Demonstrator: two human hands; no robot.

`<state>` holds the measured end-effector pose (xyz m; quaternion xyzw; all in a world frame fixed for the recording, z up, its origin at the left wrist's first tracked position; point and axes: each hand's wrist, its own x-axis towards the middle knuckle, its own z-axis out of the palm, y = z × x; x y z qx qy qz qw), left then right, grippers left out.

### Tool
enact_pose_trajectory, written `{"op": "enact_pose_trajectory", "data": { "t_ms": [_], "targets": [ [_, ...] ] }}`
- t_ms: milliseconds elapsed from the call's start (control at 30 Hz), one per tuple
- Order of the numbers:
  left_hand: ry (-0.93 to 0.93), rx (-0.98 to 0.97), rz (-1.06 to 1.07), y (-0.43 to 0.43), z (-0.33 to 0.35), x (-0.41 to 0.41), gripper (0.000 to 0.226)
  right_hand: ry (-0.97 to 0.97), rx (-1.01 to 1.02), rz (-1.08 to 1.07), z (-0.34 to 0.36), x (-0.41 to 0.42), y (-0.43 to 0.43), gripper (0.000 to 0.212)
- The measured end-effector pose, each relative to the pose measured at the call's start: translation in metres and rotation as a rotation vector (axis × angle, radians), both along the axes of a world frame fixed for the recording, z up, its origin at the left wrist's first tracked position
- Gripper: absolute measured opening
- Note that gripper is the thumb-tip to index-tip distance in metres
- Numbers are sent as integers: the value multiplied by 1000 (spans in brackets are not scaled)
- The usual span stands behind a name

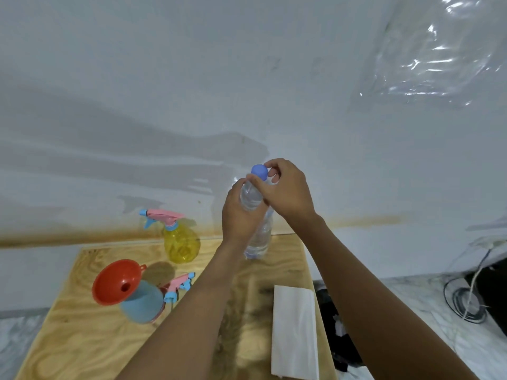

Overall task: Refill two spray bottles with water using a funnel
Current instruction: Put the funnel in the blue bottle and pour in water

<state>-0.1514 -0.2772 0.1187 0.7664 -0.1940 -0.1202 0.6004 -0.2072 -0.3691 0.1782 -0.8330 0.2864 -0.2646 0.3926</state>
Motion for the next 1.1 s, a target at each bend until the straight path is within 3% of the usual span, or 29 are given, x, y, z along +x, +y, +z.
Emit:
{"op": "enact_pose_trajectory", "data": {
  "t_ms": [267,467,567,733,933,1100],
  "targets": [
    [-25,54,-16,-2,0,10,55,34,-119,156,-4,6,-19,26],
    [-49,72,-21,-3,-4,11,53,180,-198,406,13,8,-45,33],
    [-54,53,-28,-4,-5,11,57,140,-151,305,17,13,-41,52],
    [-41,64,-22,-4,-6,12,56,136,-162,256,22,16,-36,37],
    [-49,46,-30,-4,-5,11,52,219,-207,448,32,12,-38,36],
    [-42,53,-23,-5,-8,13,58,278,-266,239,31,17,-37,47]
  ]
}}
